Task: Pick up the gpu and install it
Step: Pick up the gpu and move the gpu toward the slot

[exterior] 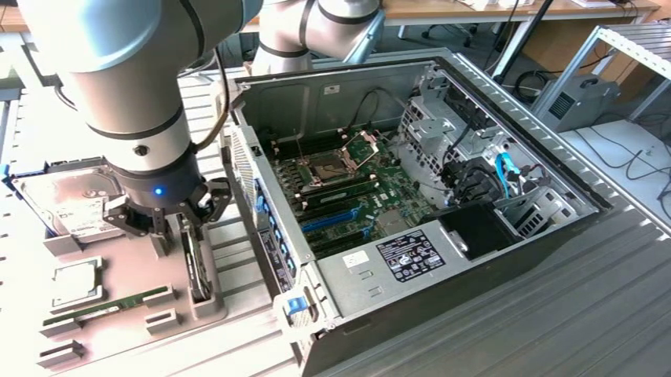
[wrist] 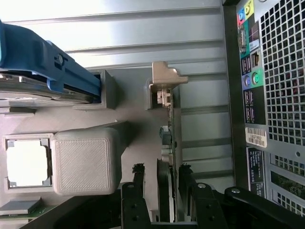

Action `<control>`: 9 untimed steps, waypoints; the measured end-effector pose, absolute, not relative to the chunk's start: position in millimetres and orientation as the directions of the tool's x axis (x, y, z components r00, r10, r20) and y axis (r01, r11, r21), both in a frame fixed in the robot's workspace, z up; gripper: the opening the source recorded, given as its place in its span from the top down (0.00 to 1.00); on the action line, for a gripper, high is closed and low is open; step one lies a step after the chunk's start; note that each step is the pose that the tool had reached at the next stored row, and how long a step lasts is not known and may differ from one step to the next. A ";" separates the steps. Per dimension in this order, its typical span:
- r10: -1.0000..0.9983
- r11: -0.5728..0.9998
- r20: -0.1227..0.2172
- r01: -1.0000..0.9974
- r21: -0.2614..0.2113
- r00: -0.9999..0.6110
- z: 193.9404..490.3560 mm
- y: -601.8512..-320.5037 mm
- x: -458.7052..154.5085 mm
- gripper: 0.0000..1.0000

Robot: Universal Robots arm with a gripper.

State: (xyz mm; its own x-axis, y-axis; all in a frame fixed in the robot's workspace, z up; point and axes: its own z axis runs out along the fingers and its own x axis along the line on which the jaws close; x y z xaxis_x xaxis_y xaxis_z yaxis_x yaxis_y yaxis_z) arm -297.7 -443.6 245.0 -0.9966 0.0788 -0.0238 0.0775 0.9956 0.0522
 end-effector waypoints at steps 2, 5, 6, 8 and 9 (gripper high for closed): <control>0.079 0.996 -0.024 0.077 0.052 -0.997 242.8 -443.6 -297.8 0.58; 0.079 0.996 -0.024 0.077 0.052 -0.997 242.2 -443.6 -297.9 0.58; 0.079 0.996 -0.024 0.077 0.052 -0.997 242.1 -443.6 -297.9 0.58; 0.079 0.996 -0.024 0.077 0.052 -0.997 242.1 -443.6 -297.9 0.66; 0.079 0.996 -0.024 0.077 0.052 -0.997 242.1 -443.6 -297.9 0.66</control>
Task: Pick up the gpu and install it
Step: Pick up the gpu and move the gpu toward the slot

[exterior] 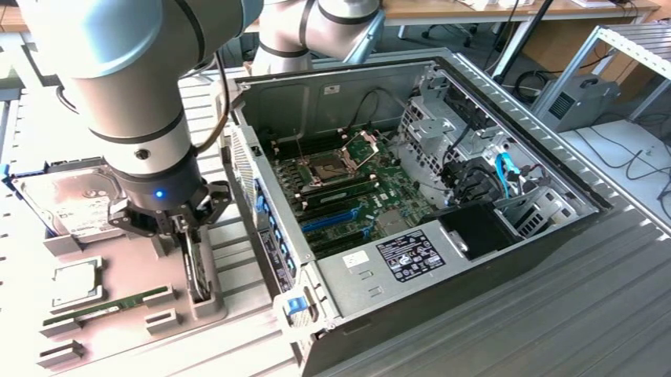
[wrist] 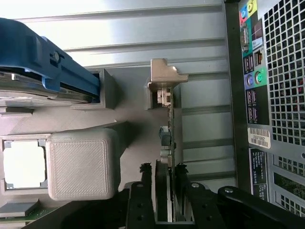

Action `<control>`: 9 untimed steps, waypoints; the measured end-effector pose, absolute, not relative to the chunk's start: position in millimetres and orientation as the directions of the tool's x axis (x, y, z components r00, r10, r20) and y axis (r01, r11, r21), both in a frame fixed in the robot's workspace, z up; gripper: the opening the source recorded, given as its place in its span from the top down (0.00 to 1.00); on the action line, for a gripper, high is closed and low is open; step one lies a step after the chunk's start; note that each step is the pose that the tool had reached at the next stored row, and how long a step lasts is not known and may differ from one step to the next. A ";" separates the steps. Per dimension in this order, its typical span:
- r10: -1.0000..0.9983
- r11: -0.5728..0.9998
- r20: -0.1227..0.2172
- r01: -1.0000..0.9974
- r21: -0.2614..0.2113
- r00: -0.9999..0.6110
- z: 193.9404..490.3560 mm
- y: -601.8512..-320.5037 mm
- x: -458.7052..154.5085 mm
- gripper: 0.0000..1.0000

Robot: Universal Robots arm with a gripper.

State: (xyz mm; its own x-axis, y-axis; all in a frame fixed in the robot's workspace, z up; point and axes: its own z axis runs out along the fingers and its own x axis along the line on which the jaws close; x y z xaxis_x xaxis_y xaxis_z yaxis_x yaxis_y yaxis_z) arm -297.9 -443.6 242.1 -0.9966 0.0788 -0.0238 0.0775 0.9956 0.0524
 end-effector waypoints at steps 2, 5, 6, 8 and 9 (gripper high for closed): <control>0.079 0.996 -0.024 0.077 0.052 -0.997 242.2 -443.6 -297.9 0.73; 0.079 0.996 -0.024 0.077 0.052 -0.997 242.1 -443.6 -297.9 0.73; 0.079 0.996 -0.024 0.077 0.052 -0.997 242.2 -443.6 -297.9 0.73; 0.079 0.996 -0.024 0.078 0.052 -0.997 242.1 -443.6 -297.9 0.73; 0.079 0.996 -0.024 0.077 0.052 -0.997 242.1 -443.6 -297.9 0.73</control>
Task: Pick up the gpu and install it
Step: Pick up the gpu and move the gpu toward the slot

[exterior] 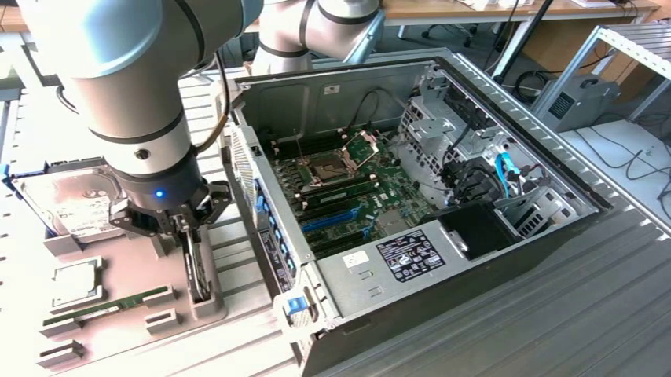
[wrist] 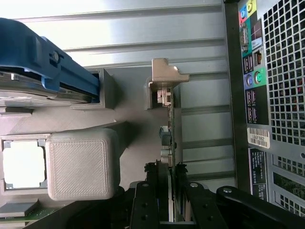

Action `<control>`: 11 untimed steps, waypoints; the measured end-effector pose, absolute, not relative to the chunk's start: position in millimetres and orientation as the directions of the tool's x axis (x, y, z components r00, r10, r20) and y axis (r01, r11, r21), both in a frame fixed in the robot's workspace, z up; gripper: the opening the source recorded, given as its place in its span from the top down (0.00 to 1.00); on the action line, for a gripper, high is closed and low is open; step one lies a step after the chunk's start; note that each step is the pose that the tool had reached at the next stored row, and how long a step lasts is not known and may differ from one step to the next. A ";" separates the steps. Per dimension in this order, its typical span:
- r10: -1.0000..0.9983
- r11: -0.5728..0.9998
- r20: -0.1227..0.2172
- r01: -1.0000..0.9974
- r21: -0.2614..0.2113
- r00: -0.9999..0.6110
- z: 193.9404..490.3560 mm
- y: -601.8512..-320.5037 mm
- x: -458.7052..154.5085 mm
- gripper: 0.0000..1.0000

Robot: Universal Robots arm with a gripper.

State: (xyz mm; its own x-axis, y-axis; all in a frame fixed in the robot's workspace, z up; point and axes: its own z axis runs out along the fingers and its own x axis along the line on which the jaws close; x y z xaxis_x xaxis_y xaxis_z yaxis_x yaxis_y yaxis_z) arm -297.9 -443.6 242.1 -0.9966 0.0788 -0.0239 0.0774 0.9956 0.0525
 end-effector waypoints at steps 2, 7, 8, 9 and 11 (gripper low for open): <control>0.079 0.996 -0.024 0.077 0.052 -0.997 242.1 -443.6 -297.9 0.73; 0.079 0.996 -0.024 0.077 0.053 -0.997 242.1 -443.6 -297.9 0.73; 0.079 0.996 -0.024 0.077 0.053 -0.997 242.1 -443.6 -297.9 0.73; 0.079 0.996 -0.024 0.077 0.053 -0.997 242.2 -443.6 -297.9 0.73; 0.079 0.996 -0.024 0.077 0.053 -0.997 242.5 -443.6 -297.9 0.73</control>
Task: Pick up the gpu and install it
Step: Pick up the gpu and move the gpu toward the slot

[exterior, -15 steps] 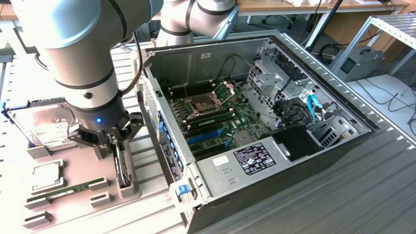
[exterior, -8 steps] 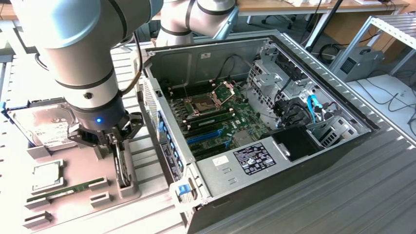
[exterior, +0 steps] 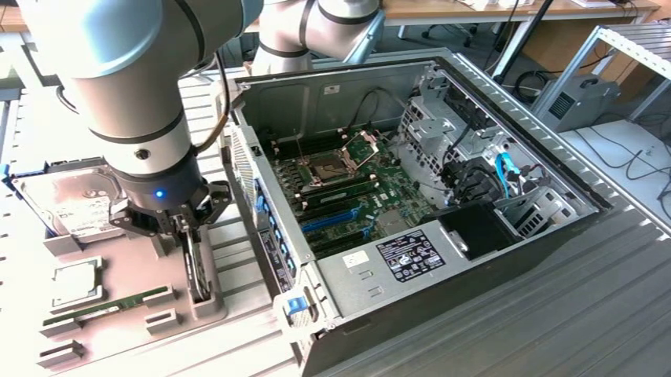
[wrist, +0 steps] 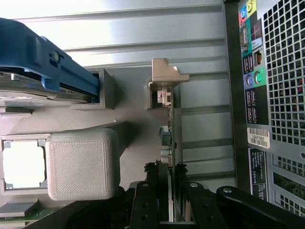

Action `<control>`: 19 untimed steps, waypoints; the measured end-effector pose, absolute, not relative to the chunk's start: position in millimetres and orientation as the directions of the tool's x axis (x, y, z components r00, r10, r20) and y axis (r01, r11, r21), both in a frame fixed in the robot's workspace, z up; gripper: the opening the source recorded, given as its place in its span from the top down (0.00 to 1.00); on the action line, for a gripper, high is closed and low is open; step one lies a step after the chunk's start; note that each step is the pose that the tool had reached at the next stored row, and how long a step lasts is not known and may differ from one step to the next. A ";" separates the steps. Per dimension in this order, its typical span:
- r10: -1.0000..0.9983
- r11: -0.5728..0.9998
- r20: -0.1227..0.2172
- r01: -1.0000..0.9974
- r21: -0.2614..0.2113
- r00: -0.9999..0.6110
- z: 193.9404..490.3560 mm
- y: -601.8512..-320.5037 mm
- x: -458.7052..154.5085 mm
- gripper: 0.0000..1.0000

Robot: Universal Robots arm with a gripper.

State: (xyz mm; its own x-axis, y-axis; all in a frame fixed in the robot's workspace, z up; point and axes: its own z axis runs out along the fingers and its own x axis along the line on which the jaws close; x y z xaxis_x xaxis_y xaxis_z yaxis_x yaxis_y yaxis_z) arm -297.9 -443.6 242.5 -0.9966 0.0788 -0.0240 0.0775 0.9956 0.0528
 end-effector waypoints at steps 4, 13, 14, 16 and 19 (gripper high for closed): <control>0.079 0.996 -0.024 0.077 0.053 -0.997 244.4 -443.6 -297.9 0.73; 0.079 0.996 -0.024 0.077 0.052 -0.997 248.8 -443.6 -297.9 0.73; 0.079 0.996 -0.024 0.077 0.053 -0.997 249.2 -443.6 -297.9 0.73; 0.079 0.996 -0.024 0.077 0.052 -0.997 250.1 -443.6 -297.9 0.73; 0.079 0.996 -0.024 0.077 0.052 -0.997 251.4 -443.6 -297.9 0.73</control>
